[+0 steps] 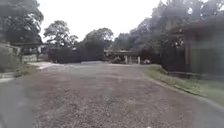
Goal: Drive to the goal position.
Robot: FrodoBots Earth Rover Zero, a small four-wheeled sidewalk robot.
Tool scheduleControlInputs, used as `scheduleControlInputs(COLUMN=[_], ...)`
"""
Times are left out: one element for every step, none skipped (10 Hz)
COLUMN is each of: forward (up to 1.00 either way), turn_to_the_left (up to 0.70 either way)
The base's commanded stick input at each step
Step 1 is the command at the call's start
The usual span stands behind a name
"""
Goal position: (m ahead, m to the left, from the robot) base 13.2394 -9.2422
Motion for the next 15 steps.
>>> scheduleControlInputs(forward=[0.7,0.7,0.7,0.7,0.7,0.7,0.7,0.7,0.7,0.7,0.7,0.7,0.7,0.7,0.7], turn_to_the_left=[0.0,0.0,0.0,0.0,0.0,0.0,0.12,0.35,0.33,0.15,0.0,0.0,0.0,0.0,0.0])
